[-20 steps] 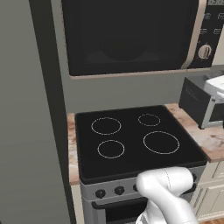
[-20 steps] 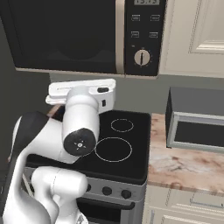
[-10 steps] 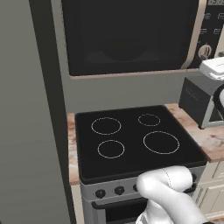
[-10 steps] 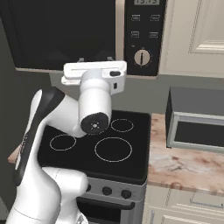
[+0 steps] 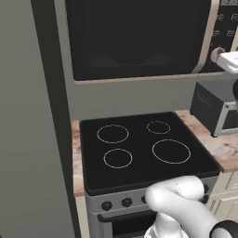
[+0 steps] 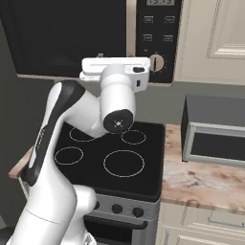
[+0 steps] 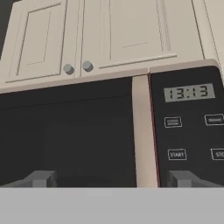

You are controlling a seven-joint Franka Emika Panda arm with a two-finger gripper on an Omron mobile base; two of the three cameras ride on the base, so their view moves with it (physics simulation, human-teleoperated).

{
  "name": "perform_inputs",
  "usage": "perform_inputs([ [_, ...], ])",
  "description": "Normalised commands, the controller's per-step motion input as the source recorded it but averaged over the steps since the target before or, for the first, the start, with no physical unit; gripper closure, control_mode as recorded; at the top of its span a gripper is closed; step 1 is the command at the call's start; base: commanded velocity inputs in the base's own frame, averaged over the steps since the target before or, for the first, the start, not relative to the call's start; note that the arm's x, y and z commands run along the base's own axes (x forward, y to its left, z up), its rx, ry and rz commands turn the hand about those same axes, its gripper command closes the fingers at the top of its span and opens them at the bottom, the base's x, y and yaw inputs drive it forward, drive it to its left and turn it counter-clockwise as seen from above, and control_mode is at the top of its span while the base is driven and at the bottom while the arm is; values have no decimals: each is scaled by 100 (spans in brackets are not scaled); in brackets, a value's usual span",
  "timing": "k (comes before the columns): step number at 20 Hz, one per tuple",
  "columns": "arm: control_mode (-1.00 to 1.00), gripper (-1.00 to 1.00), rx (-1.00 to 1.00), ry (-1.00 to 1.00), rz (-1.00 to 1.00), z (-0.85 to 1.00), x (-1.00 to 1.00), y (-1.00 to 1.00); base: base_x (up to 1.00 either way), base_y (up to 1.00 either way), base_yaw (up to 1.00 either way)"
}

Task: Open the microwave door.

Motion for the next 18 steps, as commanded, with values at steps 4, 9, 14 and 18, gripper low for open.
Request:
perform_inputs([
  [4, -100, -100, -1, 2, 0, -2, 41, 0, 0, 0, 0],
  [9, -100, -100, 0, 3, 0, -1, 53, 0, 0, 0, 0],
  [14, -100, -100, 0, 2, 0, 0, 41, 0, 0, 0, 0],
  [18, -100, -100, 0, 6, 0, 0, 41, 0, 0, 0, 0],
])
